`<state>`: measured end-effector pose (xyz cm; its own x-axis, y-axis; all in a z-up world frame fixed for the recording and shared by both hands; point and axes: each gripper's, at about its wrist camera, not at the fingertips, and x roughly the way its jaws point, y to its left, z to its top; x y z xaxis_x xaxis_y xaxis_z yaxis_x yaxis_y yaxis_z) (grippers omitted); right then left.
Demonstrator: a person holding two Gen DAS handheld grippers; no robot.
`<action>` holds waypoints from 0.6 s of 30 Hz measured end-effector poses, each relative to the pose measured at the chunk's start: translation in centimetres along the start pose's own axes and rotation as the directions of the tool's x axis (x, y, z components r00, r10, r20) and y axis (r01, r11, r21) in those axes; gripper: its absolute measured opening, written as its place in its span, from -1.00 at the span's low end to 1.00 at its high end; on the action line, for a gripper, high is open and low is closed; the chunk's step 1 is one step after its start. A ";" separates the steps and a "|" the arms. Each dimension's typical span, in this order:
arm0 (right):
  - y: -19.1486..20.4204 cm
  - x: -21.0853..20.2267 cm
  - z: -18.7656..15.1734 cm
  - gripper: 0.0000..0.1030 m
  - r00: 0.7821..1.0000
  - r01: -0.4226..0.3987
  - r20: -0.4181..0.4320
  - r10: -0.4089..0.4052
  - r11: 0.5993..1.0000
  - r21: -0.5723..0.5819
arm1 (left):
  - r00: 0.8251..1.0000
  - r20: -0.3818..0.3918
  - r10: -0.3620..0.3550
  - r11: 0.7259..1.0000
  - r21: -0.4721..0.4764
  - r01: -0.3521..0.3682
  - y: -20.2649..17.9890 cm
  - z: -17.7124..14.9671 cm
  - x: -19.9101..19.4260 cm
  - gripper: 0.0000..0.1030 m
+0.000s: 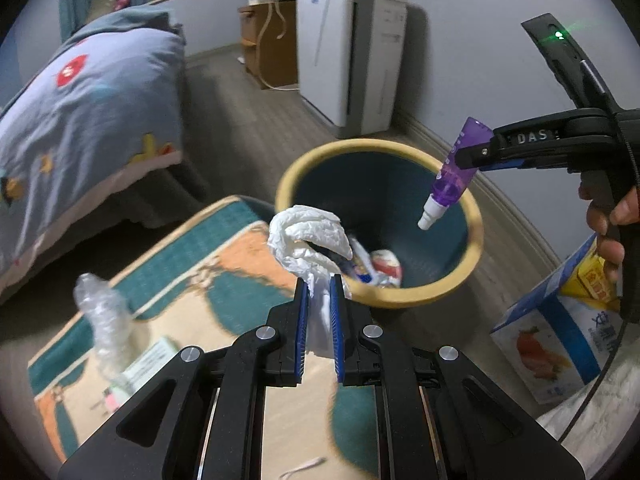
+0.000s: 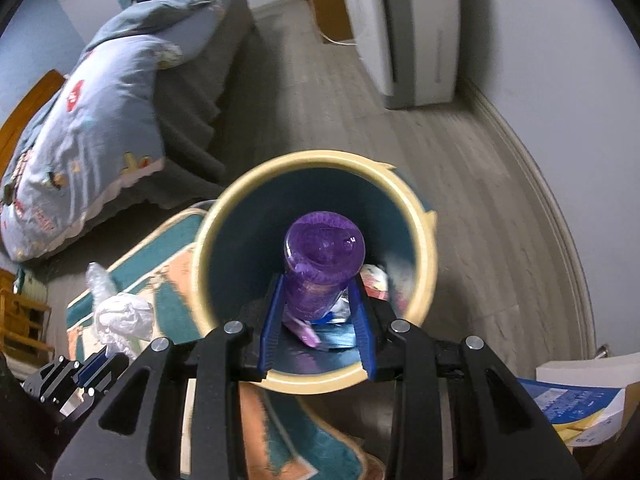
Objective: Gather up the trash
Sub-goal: 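Carry the tissue and purple bottle over the bin and open both tools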
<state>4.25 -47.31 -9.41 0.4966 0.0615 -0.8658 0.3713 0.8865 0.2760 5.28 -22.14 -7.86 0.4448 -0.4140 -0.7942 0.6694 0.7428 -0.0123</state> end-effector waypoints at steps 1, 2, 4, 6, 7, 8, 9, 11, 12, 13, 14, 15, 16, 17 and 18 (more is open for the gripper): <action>-0.6 0.2 0.0 -0.37 1.000 0.004 -0.006 -0.004 1.000 0.011 | 1.000 -0.003 -0.006 1.000 0.004 0.006 -0.3 0.1 0.4 -0.77; -1.0 0.3 0.0 -0.37 1.000 0.008 -0.011 -0.008 1.000 0.021 | 1.000 -0.006 -0.011 1.000 0.007 0.011 -0.7 0.2 0.8 -0.77; -1.7 0.6 -0.1 -0.37 1.000 0.021 -0.021 -0.020 0.999 0.036 | 1.000 -0.013 -0.024 1.000 0.009 0.024 -1.3 0.5 1.6 -0.77; -2.2 0.9 -0.1 -0.37 0.999 0.030 -0.031 -0.029 0.998 0.048 | 0.999 -0.020 -0.035 0.999 0.010 0.036 -2.0 0.8 2.4 -0.77; -2.4 1.0 -0.1 -0.37 0.999 0.035 -0.037 -0.033 0.998 0.050 | 0.999 -0.025 -0.041 0.999 0.011 0.041 -2.3 0.9 2.8 -0.77; -2.5 1.1 -0.2 -0.37 0.998 0.038 -0.042 -0.036 0.998 0.049 | 0.999 -0.029 -0.045 0.999 0.014 0.045 -2.5 0.9 3.1 -0.77; -2.6 1.2 -0.3 -0.37 0.998 0.041 -0.049 -0.039 0.998 0.044 | 0.998 -0.037 -0.047 0.999 0.020 0.048 -2.9 1.0 3.6 -0.77; -2.4 1.4 -0.4 -0.37 0.997 0.049 -0.062 -0.047 0.998 0.031 | 0.997 -0.052 -0.049 0.998 0.028 0.050 -3.4 1.0 4.5 -0.77; -2.3 1.6 -0.5 -0.37 0.996 0.053 -0.069 -0.051 0.998 0.022 | 0.997 -0.057 -0.049 0.998 0.029 0.050 -3.6 1.0 4.7 -0.77; -2.3 1.8 -0.5 -0.37 0.996 0.056 -0.074 -0.055 0.998 0.017 | 0.997 -0.065 -0.049 0.998 0.030 0.051 -3.8 1.0 5.2 -0.77; -2.4 1.9 -0.6 -0.37 0.995 0.058 -0.076 -0.057 0.998 0.013 | 0.996 -0.072 -0.046 0.998 0.031 0.049 -3.9 0.9 5.5 -0.77; -2.4 2.0 -0.5 -0.37 0.995 0.059 -0.080 -0.058 0.998 0.009 | 0.996 -0.076 -0.044 0.998 0.032 0.047 -4.0 0.9 5.8 -0.77; -2.3 2.1 -0.6 -0.37 0.995 0.058 -0.083 -0.057 0.998 0.007 | 0.995 -0.085 -0.043 0.998 0.034 0.046 -4.1 0.8 6.1 -0.77; -2.3 2.1 -0.6 -0.37 0.995 0.057 -0.086 -0.056 0.998 0.005 | 0.995 -0.092 -0.040 0.998 0.036 0.043 -4.1 0.8 6.4 -0.77; -2.2 2.3 -0.6 -0.37 0.994 0.054 -0.093 -0.054 0.999 0.000 | 0.995 -0.098 -0.036 0.998 0.039 0.040 -4.1 0.8 6.6 -0.77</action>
<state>4.06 -48.85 -12.28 0.4009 0.0560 -0.9144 0.3980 0.8884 0.2289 5.90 -28.35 -12.55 0.3602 -0.3867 -0.8490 0.7095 0.7045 -0.0199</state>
